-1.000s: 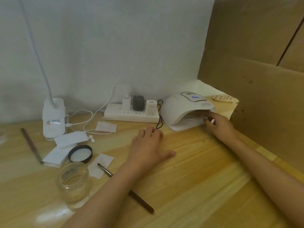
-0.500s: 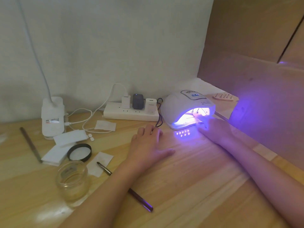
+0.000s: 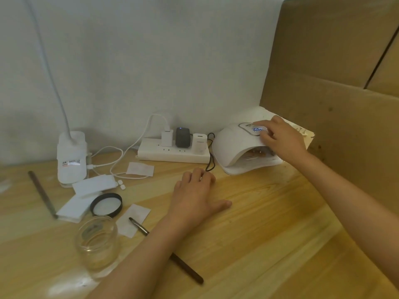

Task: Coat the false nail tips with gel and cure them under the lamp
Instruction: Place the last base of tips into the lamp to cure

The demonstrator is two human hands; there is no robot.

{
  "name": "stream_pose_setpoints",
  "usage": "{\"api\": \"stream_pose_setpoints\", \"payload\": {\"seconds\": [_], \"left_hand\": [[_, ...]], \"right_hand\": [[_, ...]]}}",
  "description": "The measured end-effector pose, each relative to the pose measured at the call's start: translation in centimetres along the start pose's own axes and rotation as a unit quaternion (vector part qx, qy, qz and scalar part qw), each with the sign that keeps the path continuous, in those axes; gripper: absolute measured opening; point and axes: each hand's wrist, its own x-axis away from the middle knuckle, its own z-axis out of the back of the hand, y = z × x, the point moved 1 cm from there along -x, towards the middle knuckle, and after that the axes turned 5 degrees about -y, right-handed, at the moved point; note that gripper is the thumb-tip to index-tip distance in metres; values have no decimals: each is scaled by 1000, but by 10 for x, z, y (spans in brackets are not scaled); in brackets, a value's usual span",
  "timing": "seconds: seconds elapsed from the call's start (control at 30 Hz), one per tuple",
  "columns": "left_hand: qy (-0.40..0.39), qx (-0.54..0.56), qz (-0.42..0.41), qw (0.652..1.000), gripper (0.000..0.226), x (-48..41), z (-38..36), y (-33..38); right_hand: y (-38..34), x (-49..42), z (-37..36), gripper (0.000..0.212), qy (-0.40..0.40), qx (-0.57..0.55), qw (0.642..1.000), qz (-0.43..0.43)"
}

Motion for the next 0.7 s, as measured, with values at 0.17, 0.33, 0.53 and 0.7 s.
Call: {"api": "stream_pose_setpoints", "payload": {"seconds": [0.17,0.33,0.53,0.7], "left_hand": [[-3,-4,0,1000,71,-1,0,0],[-6,-11,0,1000,70,-1,0,0],[-8,-14,5,1000,63,2,4,5],[-41,-86,3,995,63,6,9,11]], "right_hand": [[2,-8,-4,32,-13,12,1000,-11],[0,-15,-2,38,-59,39,997,-13],[-3,-14,-3,39,-66,9,996,-59],[-42,23,1,41,-11,96,995,-31]]}}
